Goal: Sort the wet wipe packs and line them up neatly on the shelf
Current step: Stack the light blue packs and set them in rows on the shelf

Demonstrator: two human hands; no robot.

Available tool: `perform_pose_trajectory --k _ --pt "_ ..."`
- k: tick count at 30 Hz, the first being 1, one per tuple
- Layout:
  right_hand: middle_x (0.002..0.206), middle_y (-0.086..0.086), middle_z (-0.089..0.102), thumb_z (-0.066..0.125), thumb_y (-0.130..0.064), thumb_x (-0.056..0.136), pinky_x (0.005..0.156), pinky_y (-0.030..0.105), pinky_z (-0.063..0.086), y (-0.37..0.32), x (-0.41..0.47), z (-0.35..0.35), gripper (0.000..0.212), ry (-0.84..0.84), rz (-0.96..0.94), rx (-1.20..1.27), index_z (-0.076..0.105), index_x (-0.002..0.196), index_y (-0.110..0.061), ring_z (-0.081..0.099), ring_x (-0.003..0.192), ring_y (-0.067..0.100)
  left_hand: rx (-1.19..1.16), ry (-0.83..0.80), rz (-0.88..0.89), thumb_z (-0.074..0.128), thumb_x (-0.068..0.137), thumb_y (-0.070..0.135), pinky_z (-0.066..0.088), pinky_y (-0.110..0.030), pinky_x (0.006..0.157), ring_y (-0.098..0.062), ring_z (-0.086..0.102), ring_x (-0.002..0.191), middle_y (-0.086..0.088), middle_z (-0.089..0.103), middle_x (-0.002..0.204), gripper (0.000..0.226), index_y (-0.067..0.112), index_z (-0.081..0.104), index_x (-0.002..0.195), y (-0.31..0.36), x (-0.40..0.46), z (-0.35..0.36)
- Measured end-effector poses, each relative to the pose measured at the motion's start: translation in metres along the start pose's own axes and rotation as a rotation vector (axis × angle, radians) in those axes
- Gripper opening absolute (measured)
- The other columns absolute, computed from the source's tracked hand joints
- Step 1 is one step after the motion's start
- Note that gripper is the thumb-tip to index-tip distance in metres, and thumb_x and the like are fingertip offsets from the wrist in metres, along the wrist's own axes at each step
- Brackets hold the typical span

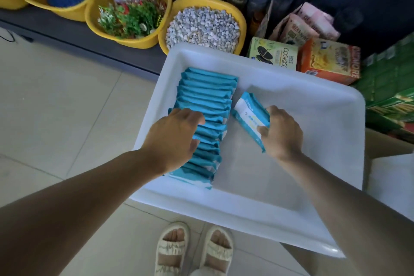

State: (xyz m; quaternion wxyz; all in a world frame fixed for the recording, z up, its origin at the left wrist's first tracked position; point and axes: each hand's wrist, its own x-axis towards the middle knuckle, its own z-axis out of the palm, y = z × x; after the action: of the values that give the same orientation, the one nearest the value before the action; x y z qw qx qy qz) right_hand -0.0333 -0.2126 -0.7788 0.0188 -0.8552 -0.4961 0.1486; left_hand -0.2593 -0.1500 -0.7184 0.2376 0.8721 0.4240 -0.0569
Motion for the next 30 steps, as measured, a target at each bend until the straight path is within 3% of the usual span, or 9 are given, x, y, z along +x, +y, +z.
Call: perform_pose_trajectory --k 4,9,12,16,20,22,25,28,30 --pt "0.104 0.002 0.068 0.068 -0.015 0.078 0.076 0.034 0.052 0.007 -0.021 -0.042 0.033 0.048 -0.024 0.359 0.062 0.11 -0.017 0.063 0.092 0.025 -0.032 -0.015 -0.033 0.06 0.089 0.025 0.045 -0.033 0.091 -0.017 0.046 0.12 0.002 0.049 0.131 0.051 0.023 0.037 0.135 0.012 -0.007 -0.018" --pt "0.088 -0.008 0.069 0.077 -0.001 0.065 0.067 0.007 0.044 -0.018 -0.041 -0.098 0.036 -0.154 -0.242 0.607 0.063 0.092 -0.021 0.064 0.078 0.003 -0.156 0.032 -0.043 0.074 0.077 0.03 0.039 -0.041 0.102 -0.023 0.042 0.127 -0.004 0.041 0.141 0.085 0.022 0.024 0.145 0.033 -0.003 -0.053" --pt "0.086 -0.005 0.069 0.079 -0.002 0.063 0.065 0.011 0.044 -0.049 -0.053 -0.105 0.039 -0.21 -0.315 0.614 0.054 0.088 -0.02 0.064 0.077 0.007 -0.126 -0.014 0.026 0.075 0.075 0.035 0.038 -0.036 0.1 -0.02 0.042 0.125 0.002 0.045 0.135 0.071 0.023 0.04 0.136 0.034 -0.005 -0.068" --pt "0.087 -0.001 0.068 0.082 -0.005 0.062 0.071 0.021 0.047 -0.085 -0.068 -0.098 0.04 -0.197 -0.331 0.65 0.053 0.087 -0.017 0.063 0.079 0.012 -0.228 -0.046 0.005 0.076 0.073 0.029 0.041 -0.028 0.075 -0.017 0.054 0.093 0.005 0.06 0.1 0.037 0.022 0.062 0.107 0.014 -0.018 -0.079" --pt "0.093 -0.006 0.062 0.081 -0.007 0.065 0.073 0.01 0.042 -0.107 -0.079 -0.085 0.04 -0.095 -0.277 0.691 0.058 0.099 -0.01 0.058 0.085 0.007 -0.229 -0.049 -0.029 0.077 0.073 0.028 0.041 -0.028 0.072 -0.017 0.054 0.084 0.004 0.06 0.087 0.028 0.022 0.065 0.098 -0.018 -0.031 -0.083" --pt "0.102 -0.004 0.059 0.078 -0.007 0.069 0.077 0.012 0.044 -0.109 -0.082 -0.072 0.048 -0.107 -0.208 0.606 0.054 0.111 -0.01 0.057 0.09 0.009 -0.228 -0.005 -0.054 0.076 0.073 0.028 0.048 -0.033 0.076 -0.022 0.057 0.086 0.003 0.061 0.086 0.025 0.02 0.064 0.094 -0.034 -0.037 -0.08" --pt "0.107 0.005 0.059 0.073 -0.008 0.072 0.085 0.036 0.048 -0.101 -0.091 -0.042 0.045 -0.211 -0.147 0.333 0.053 0.112 -0.011 0.058 0.096 0.022 -0.304 0.108 -0.14 0.076 0.073 0.028 0.046 -0.032 0.069 -0.021 0.056 0.078 0.0 0.063 0.082 0.022 0.017 0.064 0.088 -0.056 -0.041 -0.073" --pt "0.11 0.004 0.059 0.071 -0.013 0.074 0.085 0.034 0.046 -0.103 -0.106 -0.009 0.036 -0.353 -0.204 0.128 0.058 0.108 -0.013 0.057 0.102 0.025 -0.386 0.19 -0.198 0.075 0.073 0.027 0.037 -0.024 0.062 -0.015 0.053 0.07 0.001 0.062 0.077 0.02 0.016 0.067 0.087 -0.069 -0.042 -0.066" --pt "0.107 0.003 0.061 0.07 -0.016 0.076 0.081 0.031 0.04 -0.107 -0.111 0.008 0.032 -0.335 -0.248 -0.048 0.059 0.106 -0.015 0.056 0.1 0.025 -0.427 0.204 -0.204 0.074 0.074 0.026 0.035 -0.018 0.059 -0.009 0.052 0.062 0.008 0.059 0.07 0.016 0.019 0.067 0.087 -0.074 -0.045 -0.061"
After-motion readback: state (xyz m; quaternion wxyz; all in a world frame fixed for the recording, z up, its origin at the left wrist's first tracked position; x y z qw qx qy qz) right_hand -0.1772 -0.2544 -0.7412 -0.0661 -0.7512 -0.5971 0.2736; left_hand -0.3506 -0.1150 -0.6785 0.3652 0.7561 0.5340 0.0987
